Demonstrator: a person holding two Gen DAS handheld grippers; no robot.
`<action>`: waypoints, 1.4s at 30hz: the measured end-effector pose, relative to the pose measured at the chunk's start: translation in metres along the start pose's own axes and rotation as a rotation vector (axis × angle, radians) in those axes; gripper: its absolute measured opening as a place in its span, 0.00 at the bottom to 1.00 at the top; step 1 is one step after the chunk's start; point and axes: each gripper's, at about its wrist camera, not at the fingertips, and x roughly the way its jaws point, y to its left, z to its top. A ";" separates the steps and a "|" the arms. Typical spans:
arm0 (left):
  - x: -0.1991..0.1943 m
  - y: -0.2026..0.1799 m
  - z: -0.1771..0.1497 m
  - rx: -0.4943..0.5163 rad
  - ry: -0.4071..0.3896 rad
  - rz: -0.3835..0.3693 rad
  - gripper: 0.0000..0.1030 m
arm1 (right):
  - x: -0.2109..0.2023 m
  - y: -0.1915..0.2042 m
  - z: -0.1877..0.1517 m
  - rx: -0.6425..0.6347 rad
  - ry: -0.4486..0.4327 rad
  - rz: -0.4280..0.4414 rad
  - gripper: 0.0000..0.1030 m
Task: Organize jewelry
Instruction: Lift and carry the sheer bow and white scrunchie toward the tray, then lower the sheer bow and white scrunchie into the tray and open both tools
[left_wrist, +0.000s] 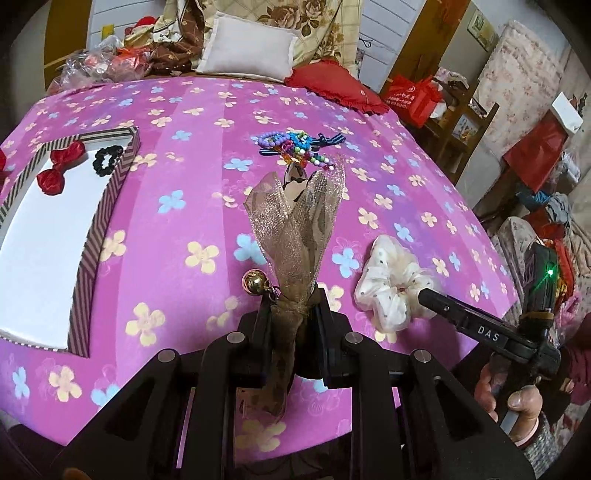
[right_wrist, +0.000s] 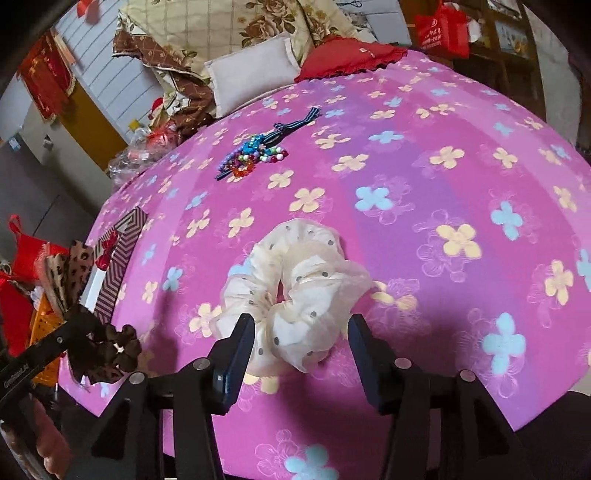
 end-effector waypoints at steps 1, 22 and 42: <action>0.000 0.002 0.000 -0.002 0.001 0.001 0.17 | 0.000 0.000 0.001 -0.003 -0.003 -0.006 0.49; -0.020 0.033 0.003 -0.027 -0.063 0.003 0.17 | 0.011 0.042 0.024 -0.097 -0.008 -0.099 0.14; -0.044 0.215 0.104 -0.256 -0.220 0.187 0.17 | 0.023 0.207 0.070 -0.336 -0.002 0.057 0.14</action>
